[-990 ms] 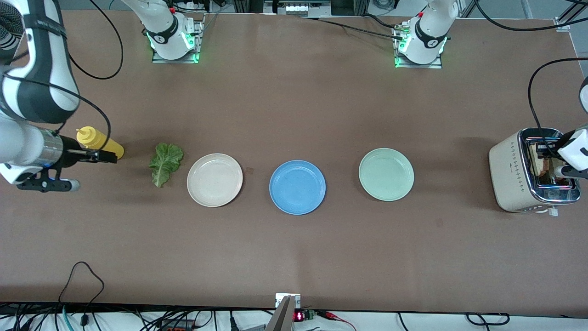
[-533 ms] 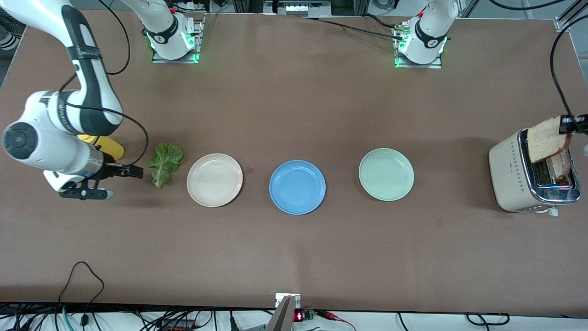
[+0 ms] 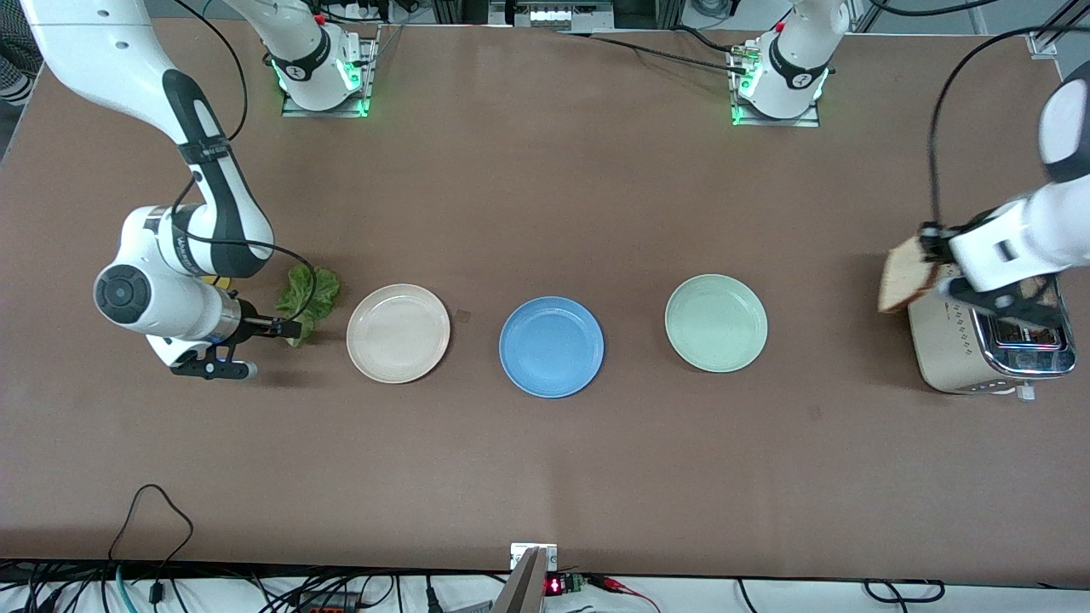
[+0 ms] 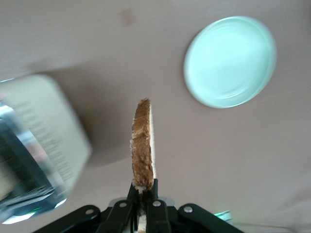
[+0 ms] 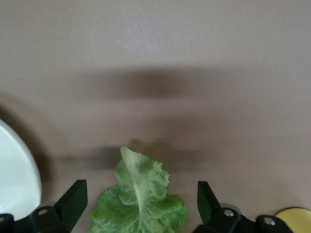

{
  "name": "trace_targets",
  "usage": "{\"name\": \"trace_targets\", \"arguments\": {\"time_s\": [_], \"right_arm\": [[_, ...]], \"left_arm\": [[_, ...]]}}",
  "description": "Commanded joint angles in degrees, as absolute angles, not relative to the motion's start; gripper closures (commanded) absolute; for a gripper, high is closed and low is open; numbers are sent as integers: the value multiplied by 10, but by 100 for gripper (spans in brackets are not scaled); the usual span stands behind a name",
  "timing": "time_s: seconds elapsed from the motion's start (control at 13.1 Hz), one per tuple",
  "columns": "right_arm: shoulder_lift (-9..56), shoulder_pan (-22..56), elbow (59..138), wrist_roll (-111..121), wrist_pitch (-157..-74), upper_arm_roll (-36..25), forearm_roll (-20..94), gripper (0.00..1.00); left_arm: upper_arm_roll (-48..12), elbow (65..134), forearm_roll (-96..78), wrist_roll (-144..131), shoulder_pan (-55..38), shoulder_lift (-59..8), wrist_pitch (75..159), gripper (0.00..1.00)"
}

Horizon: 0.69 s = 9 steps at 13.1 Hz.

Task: Make sandwich in blue plate with both arms
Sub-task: 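Lift a bread slice from the toaster while the right gripper grasps the lettuce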

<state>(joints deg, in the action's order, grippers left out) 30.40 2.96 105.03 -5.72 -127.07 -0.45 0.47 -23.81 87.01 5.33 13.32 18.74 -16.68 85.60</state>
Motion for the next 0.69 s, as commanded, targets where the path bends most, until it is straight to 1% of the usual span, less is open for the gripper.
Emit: {"name": "trace_targets", "arguments": {"time_s": [0.0,0.23,0.38,0.61], "right_arm": [[308,35,1060,-63,-1277,-4,-2,0],[319,35,1061,-57,-1272,-4,-2,0],[328,34,1059,-58,-1274,-4,-2,0],[340,34,1057,-58,-1276,-4,-2,0]], "left_arm": [[-245,856,-7,116,153,-195,853,99],[-245,853,-104,94,85,-235,861,99],[-245,836,-184,84,56,-267,897,99],[-245,838,-360,62,48,-328,961,99]]}}
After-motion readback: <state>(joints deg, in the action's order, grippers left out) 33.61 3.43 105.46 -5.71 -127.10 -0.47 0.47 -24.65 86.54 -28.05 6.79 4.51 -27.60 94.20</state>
